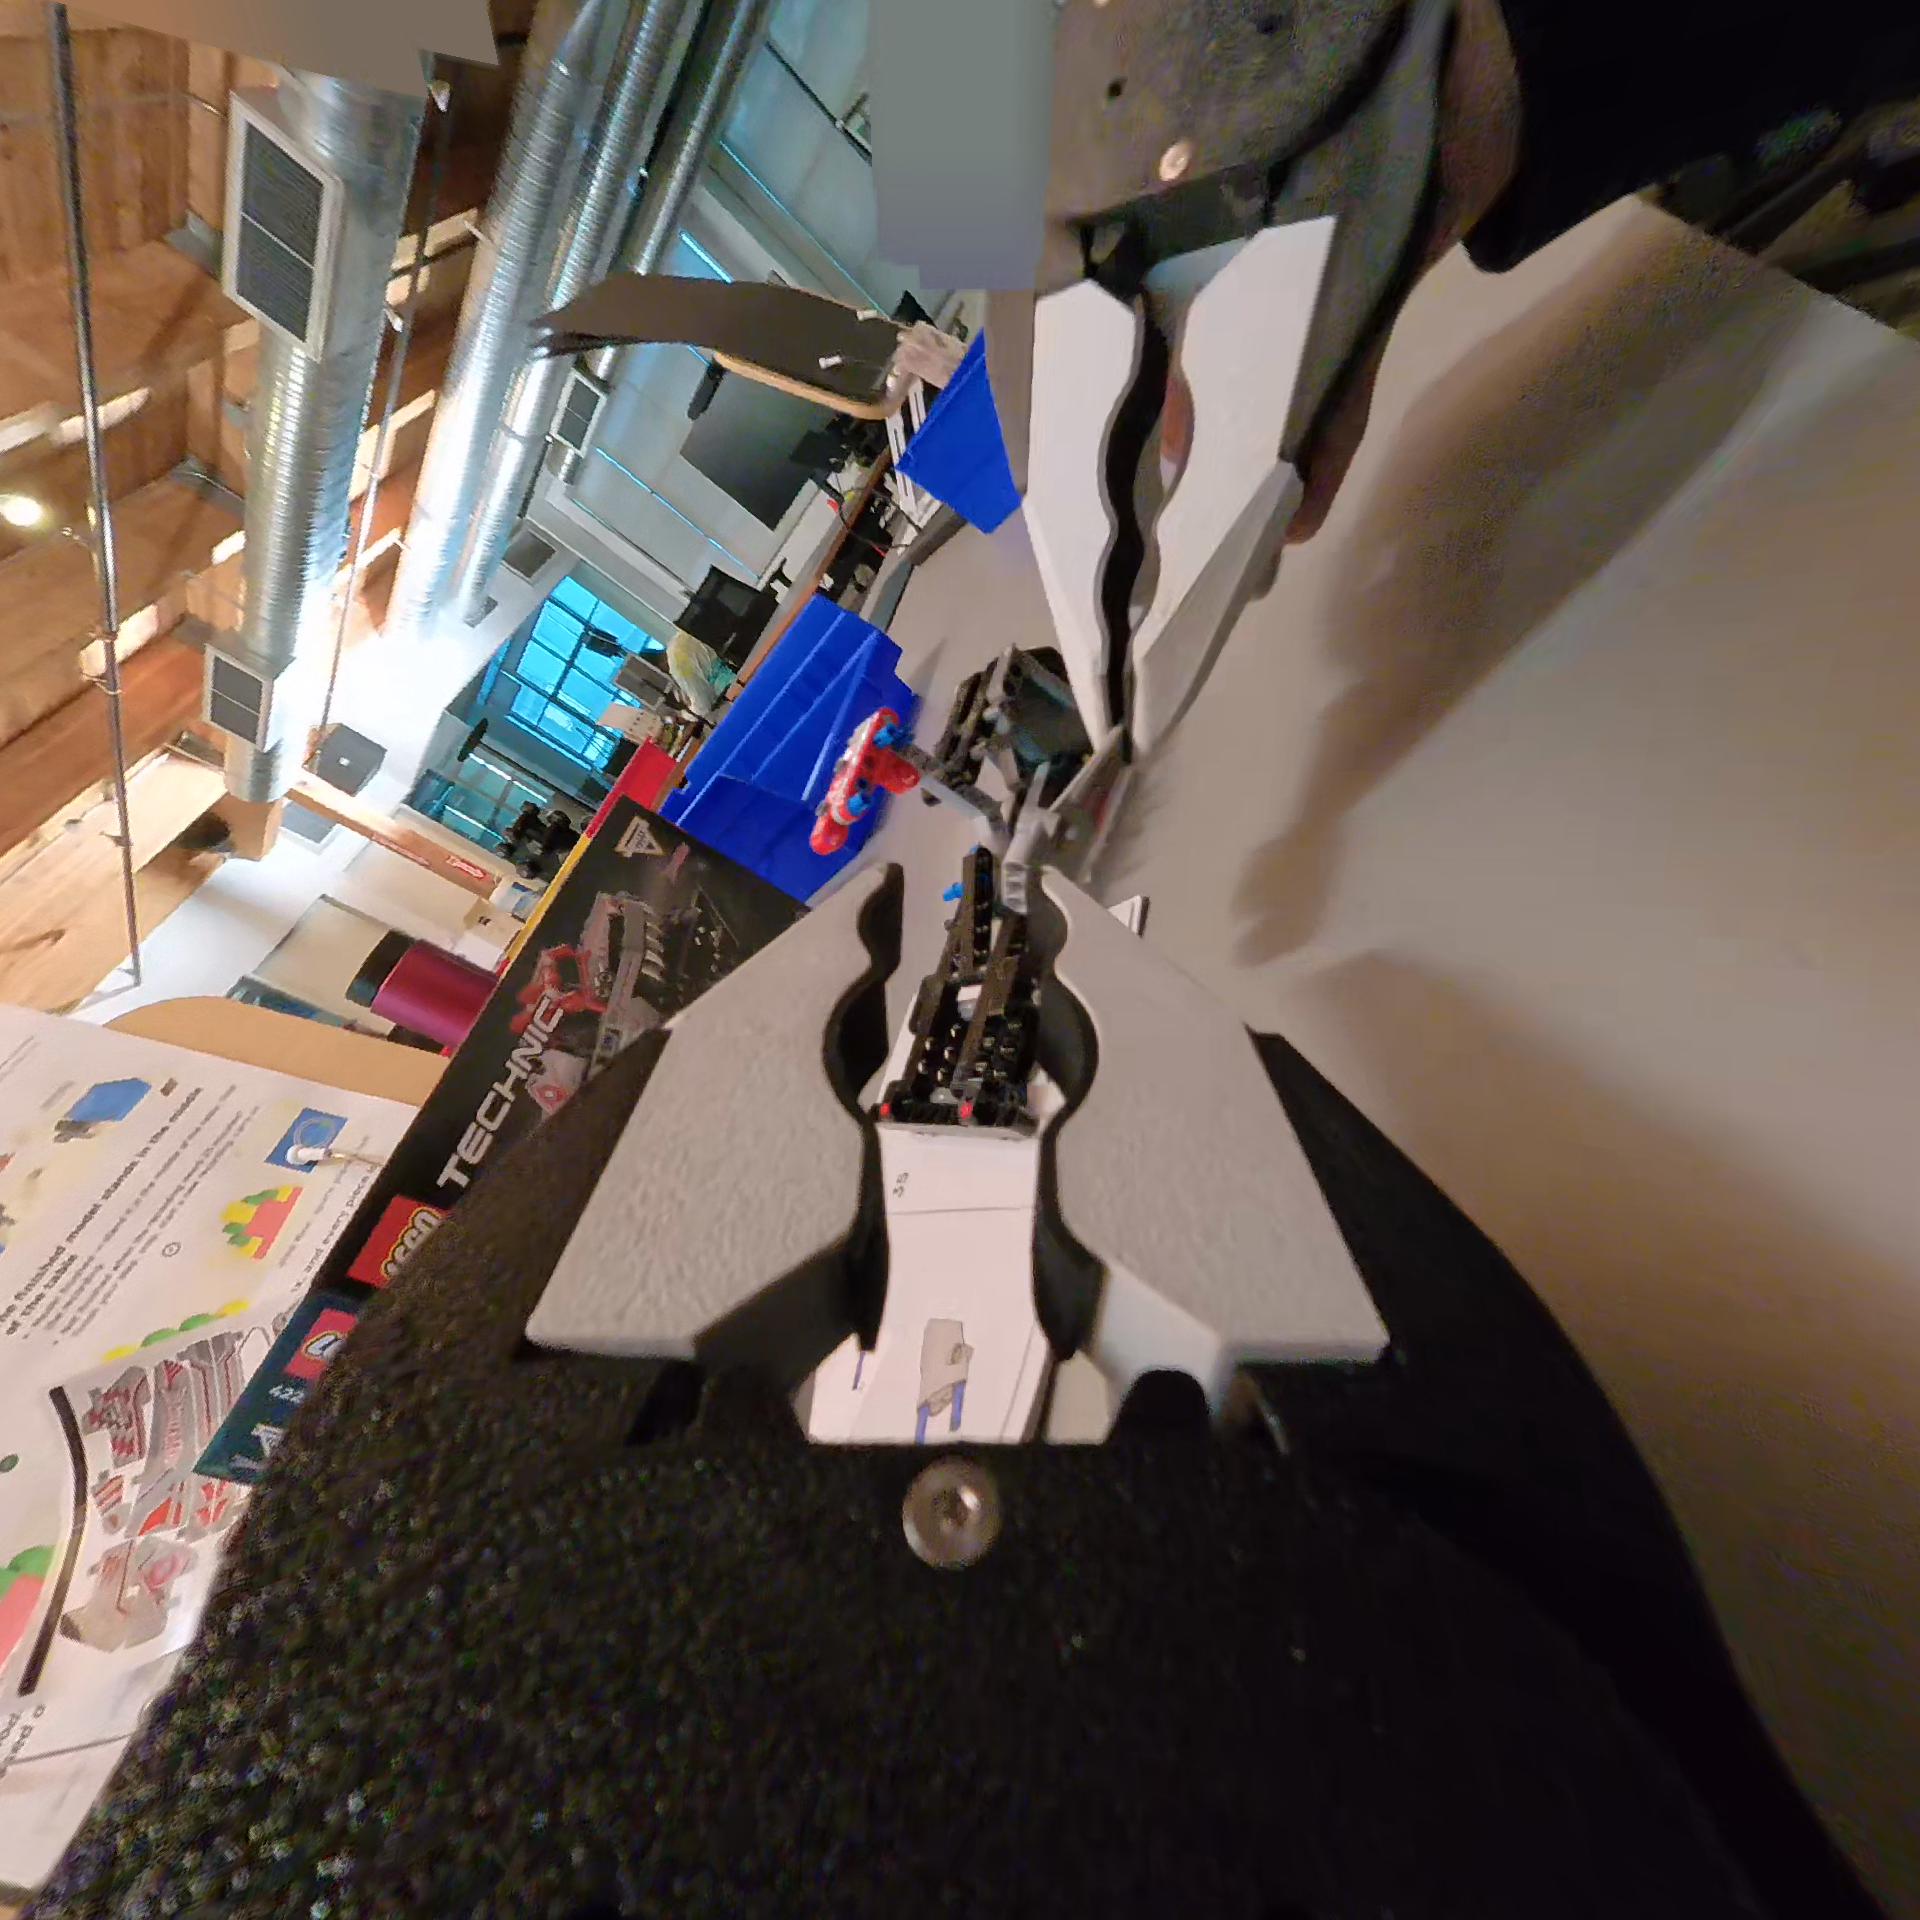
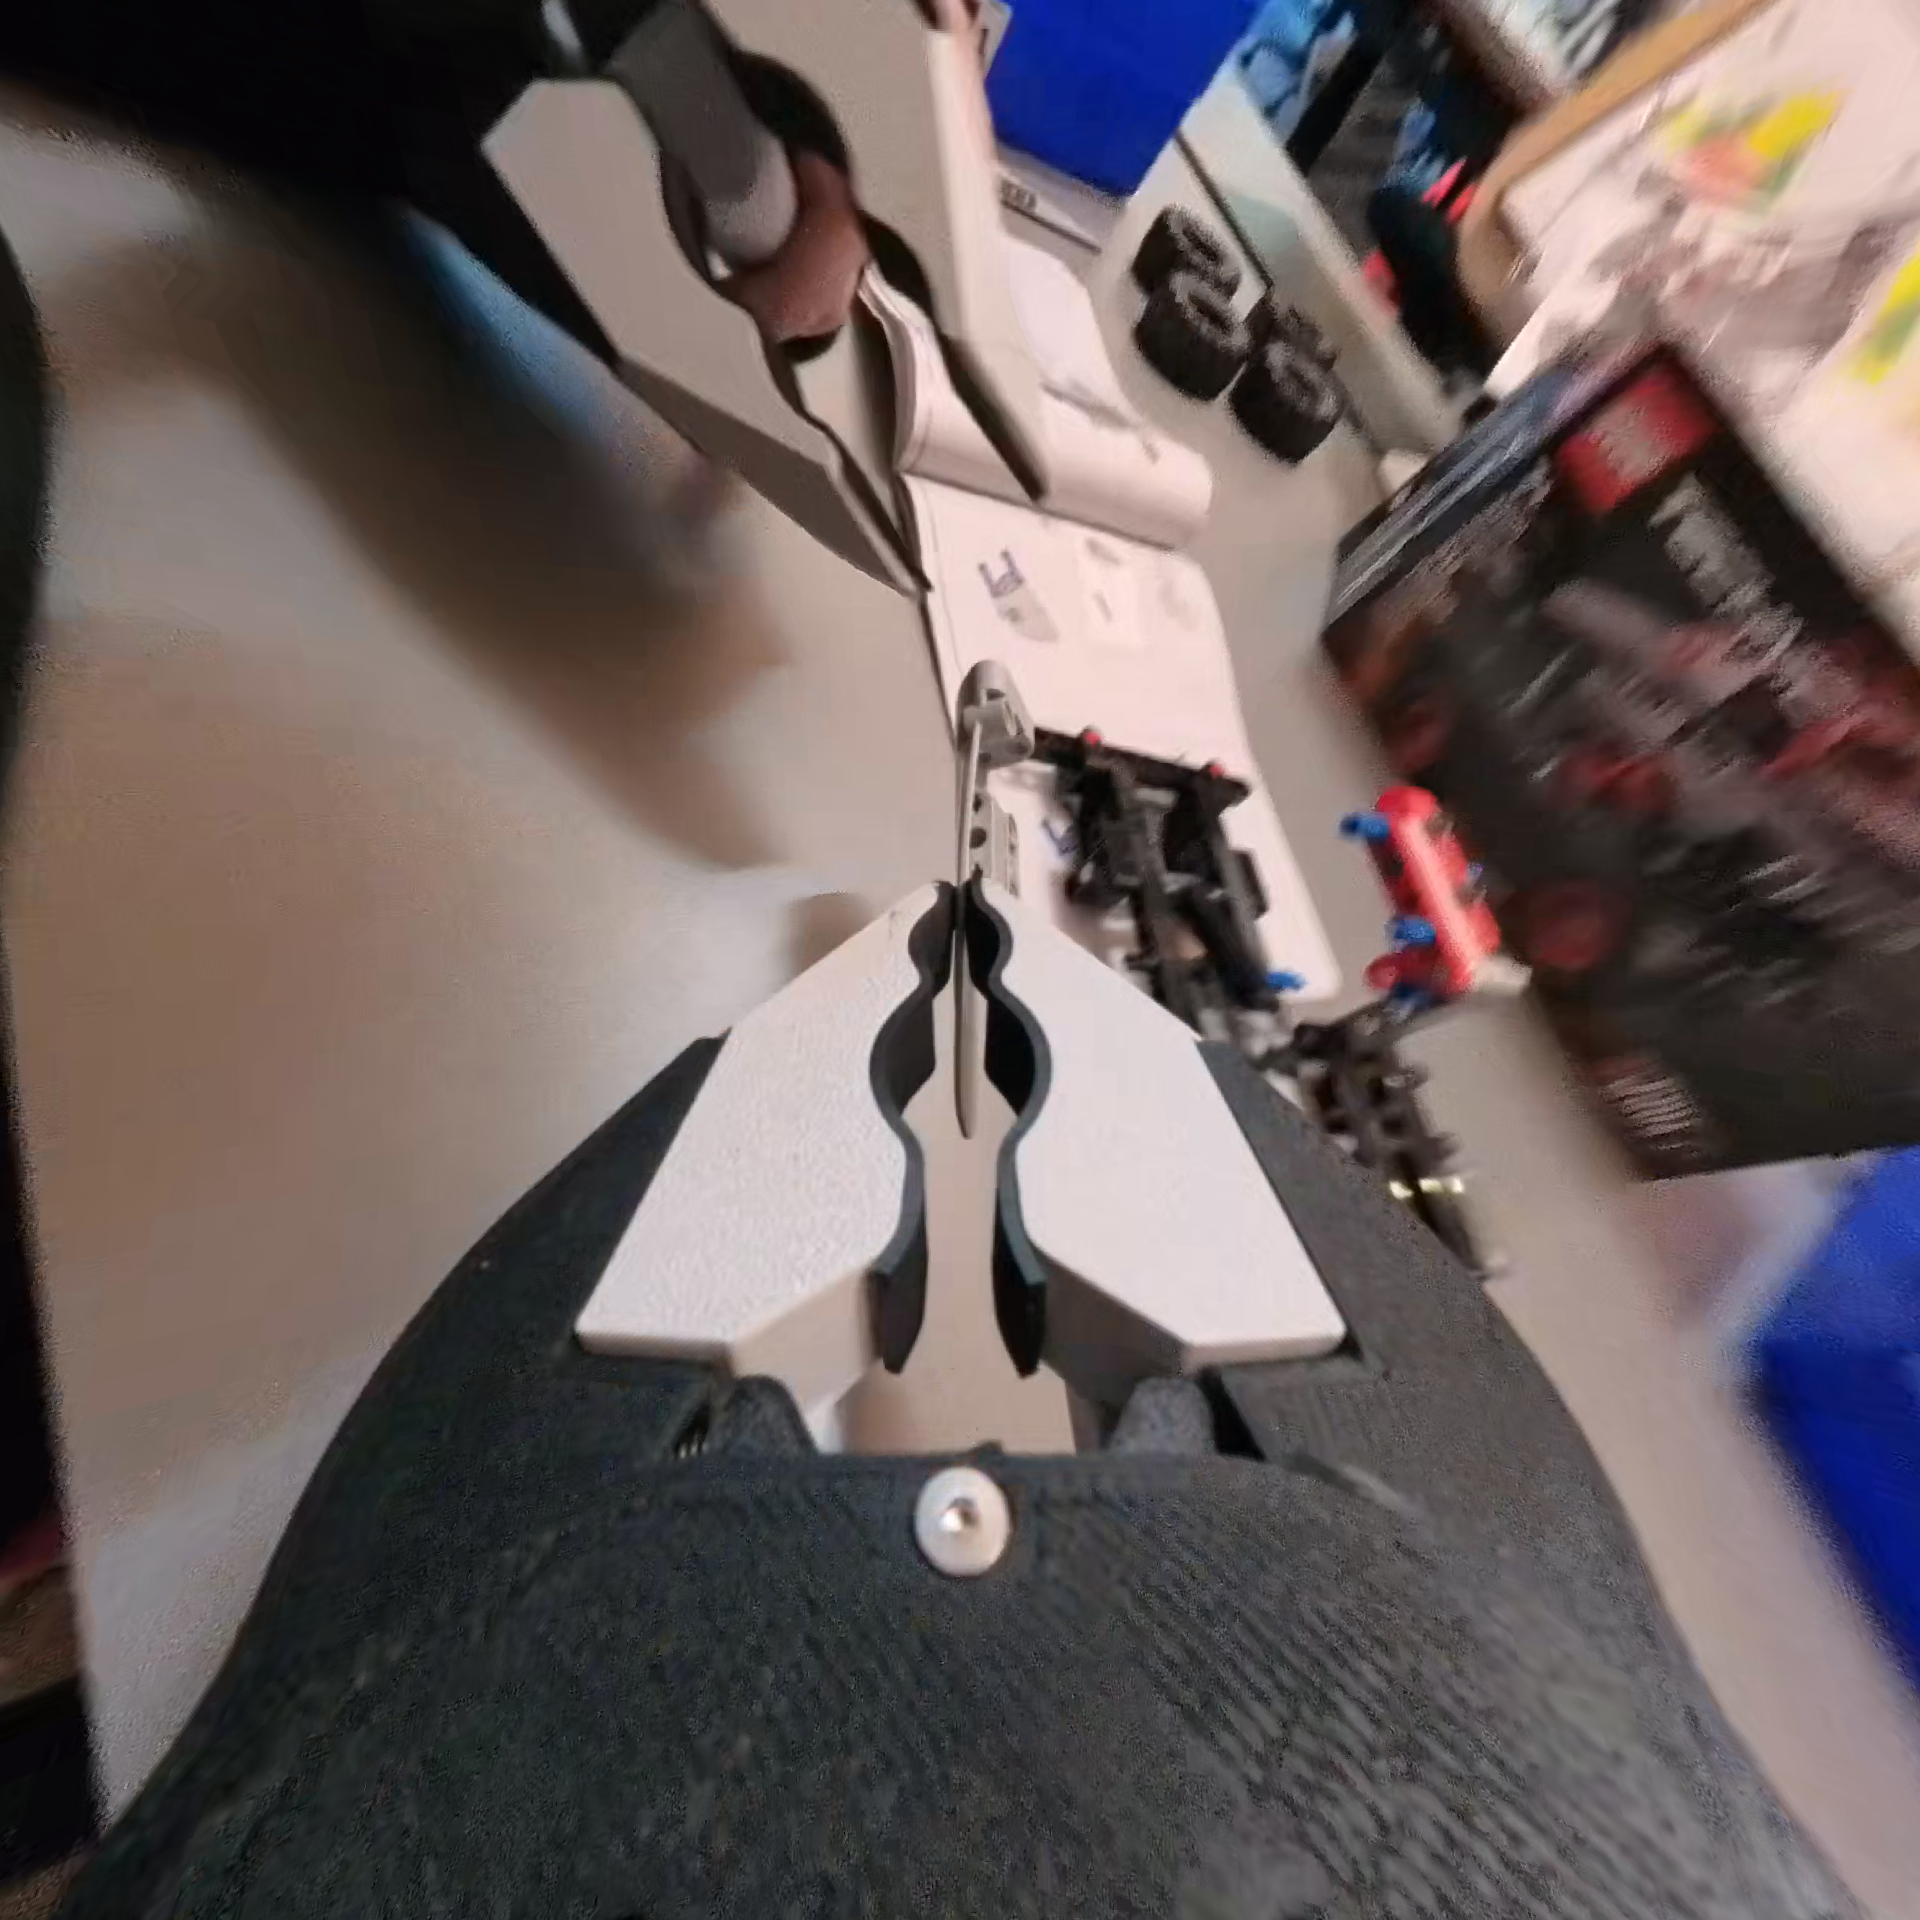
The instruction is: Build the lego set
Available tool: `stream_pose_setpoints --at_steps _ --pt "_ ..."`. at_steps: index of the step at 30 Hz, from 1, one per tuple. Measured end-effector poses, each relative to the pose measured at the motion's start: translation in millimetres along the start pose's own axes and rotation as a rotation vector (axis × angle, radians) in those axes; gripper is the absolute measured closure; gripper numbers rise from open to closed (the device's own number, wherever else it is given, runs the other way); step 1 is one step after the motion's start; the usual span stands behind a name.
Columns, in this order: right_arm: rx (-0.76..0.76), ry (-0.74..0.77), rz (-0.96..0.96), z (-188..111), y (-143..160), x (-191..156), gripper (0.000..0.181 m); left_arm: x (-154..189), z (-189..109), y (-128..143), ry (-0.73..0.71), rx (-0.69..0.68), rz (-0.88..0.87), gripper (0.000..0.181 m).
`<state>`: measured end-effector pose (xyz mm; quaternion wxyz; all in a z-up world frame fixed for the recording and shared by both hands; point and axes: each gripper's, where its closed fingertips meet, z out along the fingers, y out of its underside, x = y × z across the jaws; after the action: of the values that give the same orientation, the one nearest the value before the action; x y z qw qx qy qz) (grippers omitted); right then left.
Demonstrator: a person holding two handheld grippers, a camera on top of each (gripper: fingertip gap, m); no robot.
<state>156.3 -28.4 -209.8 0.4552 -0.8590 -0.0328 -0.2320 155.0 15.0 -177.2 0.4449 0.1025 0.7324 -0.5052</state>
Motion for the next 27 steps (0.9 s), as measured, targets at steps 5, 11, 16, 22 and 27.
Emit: stream_pose_setpoints --at_steps 5,11,16,22,27 --pt "-0.039 -0.108 0.349 0.2 25.4 -0.1 0.181 8.1 2.0 13.3 0.077 -0.115 -0.128 0.162" --pt "-0.088 -0.21 0.445 2.0 39.3 -13.0 0.181 19.3 -0.5 37.4 0.176 -0.299 -0.418 0.159" --pt "-0.089 -0.285 0.496 2.2 39.3 -17.3 0.179 36.7 -7.9 40.0 0.277 -0.369 -0.601 0.155" --pt "-0.101 -0.322 0.489 2.7 40.2 -21.8 0.175 55.6 -15.3 39.9 0.379 -0.43 -0.751 0.152" --pt "-0.1 -0.317 0.462 3.1 40.5 -21.1 0.176 65.0 -19.7 48.2 0.411 -0.492 -0.767 0.146"
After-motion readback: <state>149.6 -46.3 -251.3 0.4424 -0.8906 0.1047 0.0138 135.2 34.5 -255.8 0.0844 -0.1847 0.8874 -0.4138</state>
